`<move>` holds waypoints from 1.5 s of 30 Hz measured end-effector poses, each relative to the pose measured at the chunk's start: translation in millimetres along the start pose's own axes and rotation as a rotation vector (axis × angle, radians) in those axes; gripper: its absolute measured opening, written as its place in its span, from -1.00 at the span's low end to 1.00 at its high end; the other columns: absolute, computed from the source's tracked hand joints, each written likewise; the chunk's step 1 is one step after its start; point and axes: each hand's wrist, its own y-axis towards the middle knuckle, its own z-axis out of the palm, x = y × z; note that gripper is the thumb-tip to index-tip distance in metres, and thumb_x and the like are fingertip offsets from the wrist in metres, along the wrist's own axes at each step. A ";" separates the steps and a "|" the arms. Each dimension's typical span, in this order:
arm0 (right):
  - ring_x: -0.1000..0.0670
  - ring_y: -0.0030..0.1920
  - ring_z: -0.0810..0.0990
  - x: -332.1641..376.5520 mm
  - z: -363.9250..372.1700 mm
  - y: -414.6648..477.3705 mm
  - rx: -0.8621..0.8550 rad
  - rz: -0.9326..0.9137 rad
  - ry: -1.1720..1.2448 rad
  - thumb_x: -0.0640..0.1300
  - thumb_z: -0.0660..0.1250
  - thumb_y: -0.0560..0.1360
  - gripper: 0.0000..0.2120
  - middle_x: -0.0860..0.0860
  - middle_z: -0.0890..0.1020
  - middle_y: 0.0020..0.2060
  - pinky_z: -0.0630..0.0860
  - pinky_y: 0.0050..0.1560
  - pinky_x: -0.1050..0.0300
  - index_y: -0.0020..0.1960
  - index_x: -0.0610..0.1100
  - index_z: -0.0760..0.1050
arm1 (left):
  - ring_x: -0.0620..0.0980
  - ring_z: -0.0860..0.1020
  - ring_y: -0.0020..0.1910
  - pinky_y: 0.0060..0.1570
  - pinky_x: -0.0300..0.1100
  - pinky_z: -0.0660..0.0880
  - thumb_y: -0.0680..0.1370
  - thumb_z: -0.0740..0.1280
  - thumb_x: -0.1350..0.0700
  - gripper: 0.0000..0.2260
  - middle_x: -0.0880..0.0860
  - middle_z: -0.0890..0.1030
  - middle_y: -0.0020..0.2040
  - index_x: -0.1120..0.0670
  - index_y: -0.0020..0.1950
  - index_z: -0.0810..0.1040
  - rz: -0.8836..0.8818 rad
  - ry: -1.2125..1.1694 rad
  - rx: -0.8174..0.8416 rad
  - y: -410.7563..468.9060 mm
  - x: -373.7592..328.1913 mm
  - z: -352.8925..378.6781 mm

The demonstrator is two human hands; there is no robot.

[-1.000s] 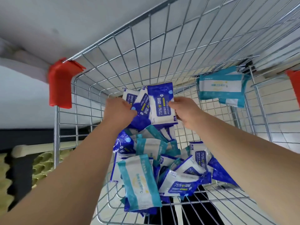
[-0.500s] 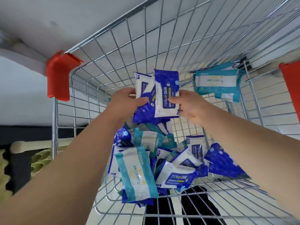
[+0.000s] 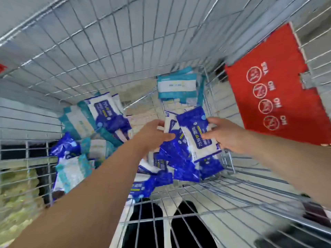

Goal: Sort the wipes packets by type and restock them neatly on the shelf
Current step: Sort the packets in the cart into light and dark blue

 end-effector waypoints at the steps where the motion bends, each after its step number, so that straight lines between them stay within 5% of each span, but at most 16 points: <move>1: 0.03 -0.47 0.51 -11.5 -3.1 2.2 -0.015 0.022 -0.060 -0.33 0.39 0.42 -0.67 -0.14 0.64 -0.21 0.38 -0.53 0.29 0.16 -0.13 0.52 | 0.09 0.59 -0.10 -0.16 -0.13 0.48 0.48 0.44 0.17 -0.66 0.11 0.65 0.05 0.06 0.22 0.45 -0.017 0.042 0.007 3.8 2.5 11.9; 7: -0.11 -0.28 0.52 -57.5 -5.7 14.5 -0.023 0.130 -0.247 -0.33 0.27 0.44 -0.91 -0.24 0.53 -0.28 0.47 -0.30 0.04 -0.08 -0.32 0.52 | -0.11 0.45 -0.29 -0.36 -0.35 0.39 0.51 0.40 0.16 -0.73 0.03 0.54 -0.02 0.10 0.17 0.45 0.008 0.460 0.013 20.4 22.0 58.3; 12: -0.10 -0.12 0.54 -65.4 1.9 20.2 0.021 0.107 -0.533 -0.25 0.26 0.50 -0.82 -0.24 0.58 -0.05 0.53 -0.08 0.08 0.07 -0.29 0.49 | 0.10 0.58 -0.02 -0.03 -0.11 0.48 0.46 0.46 0.05 -0.67 0.10 0.62 0.04 0.13 0.16 0.54 -0.025 0.561 0.020 25.1 29.7 61.7; 16: -0.12 -0.15 0.54 -56.1 1.0 19.8 -0.015 0.018 -0.626 -0.31 0.23 0.51 -0.95 -0.21 0.56 -0.08 0.32 -0.38 0.16 -0.03 -0.25 0.43 | -0.02 0.55 -0.03 -0.02 -0.19 0.44 0.40 0.53 0.03 -0.65 -0.07 0.58 -0.07 0.03 0.09 0.48 -0.005 0.546 0.061 25.1 36.6 59.2; 18: -0.08 -0.17 0.50 -50.0 -2.0 21.2 -0.067 -0.009 -0.599 -0.27 0.27 0.50 -0.83 -0.18 0.53 -0.02 0.34 -0.41 0.18 0.08 -0.24 0.38 | -0.04 0.53 -0.02 -0.01 -0.22 0.41 0.42 0.51 0.02 -0.65 -0.07 0.55 -0.05 0.01 0.12 0.46 0.028 0.550 0.006 24.1 33.8 52.1; 20: -0.11 0.06 0.52 -41.7 -4.7 23.5 -0.111 -0.083 -0.669 -0.20 0.29 0.52 -0.58 -0.18 0.47 0.21 0.49 -0.10 0.12 0.33 -0.23 0.30 | -0.02 0.51 0.04 0.03 -0.22 0.41 0.42 0.51 -0.01 -0.54 0.00 0.56 0.09 0.05 0.25 0.47 0.096 0.638 -0.068 20.9 29.4 37.5; 22: -0.13 0.29 0.42 -30.7 -2.3 23.7 -0.153 -0.195 -0.720 -0.14 0.31 0.52 -0.47 -0.15 0.37 0.35 0.39 0.23 0.05 0.44 -0.17 0.24 | 0.01 0.51 0.12 0.12 -0.15 0.45 0.35 0.54 -0.07 -0.47 0.00 0.56 0.18 0.00 0.26 0.48 0.155 0.813 -0.051 12.8 25.8 20.3; 24: -0.09 0.37 0.36 -16.9 6.9 23.2 -0.120 -0.298 -0.690 -0.13 0.32 0.52 -0.51 -0.10 0.35 0.39 0.29 0.31 0.10 0.42 -0.14 0.31 | 0.03 0.50 0.13 0.15 -0.06 0.47 0.31 0.55 -0.13 -0.49 -0.03 0.56 0.14 -0.04 0.19 0.52 0.137 1.058 0.023 2.8 26.3 3.2; 27: -0.04 0.35 0.37 -0.4 31.2 25.9 0.025 -0.374 -0.694 -0.13 0.30 0.54 -0.65 -0.05 0.43 0.35 0.26 0.27 0.19 0.32 -0.10 0.45 | 0.01 0.50 0.09 0.13 -0.08 0.46 0.36 0.48 -0.20 -0.61 -0.03 0.60 0.07 -0.07 0.10 0.60 0.119 1.317 0.085 -6.3 33.3 -19.5; 34: 0.05 -0.05 0.45 5.9 89.6 51.7 0.172 -0.403 -0.723 -0.12 0.35 0.51 -0.65 -0.04 0.55 0.23 0.29 -0.12 0.28 0.30 -0.07 0.50 | 0.01 0.41 0.12 0.14 -0.09 0.41 0.36 0.48 -0.15 -0.82 -0.03 0.56 -0.05 -0.13 -0.14 0.59 0.262 1.361 0.070 -7.4 59.0 -38.3; 37: -0.04 0.04 0.48 2.9 103.6 62.1 0.177 -0.405 -0.775 -0.08 0.40 0.46 -0.62 -0.03 0.59 0.10 0.35 -0.11 0.22 0.26 -0.04 0.51 | -0.03 0.38 0.07 0.06 -0.16 0.38 0.33 0.49 -0.17 -0.78 -0.07 0.56 -0.10 -0.15 -0.22 0.49 0.273 1.311 0.090 -6.1 65.1 -45.4; 41: -0.10 0.17 0.41 -0.5 113.5 71.4 0.149 -0.386 -0.857 0.01 0.43 0.42 -0.68 0.01 0.53 0.00 0.41 0.12 0.04 0.16 0.00 0.54 | -0.06 0.36 0.03 0.02 -0.16 0.38 0.34 0.48 -0.22 -0.74 -0.13 0.57 -0.16 -0.10 -0.11 0.62 0.308 1.288 0.107 -3.0 65.2 -46.9; 45: -0.04 0.05 0.50 3.5 110.9 70.5 0.183 -0.383 -0.792 -0.06 0.43 0.44 -0.77 -0.01 0.57 0.02 0.37 -0.09 0.20 0.08 -0.09 0.58 | -0.08 0.34 0.00 -0.06 -0.17 0.34 0.33 0.46 -0.27 -0.74 -0.13 0.58 -0.19 -0.12 -0.24 0.55 0.270 1.235 0.138 -1.4 63.0 -48.6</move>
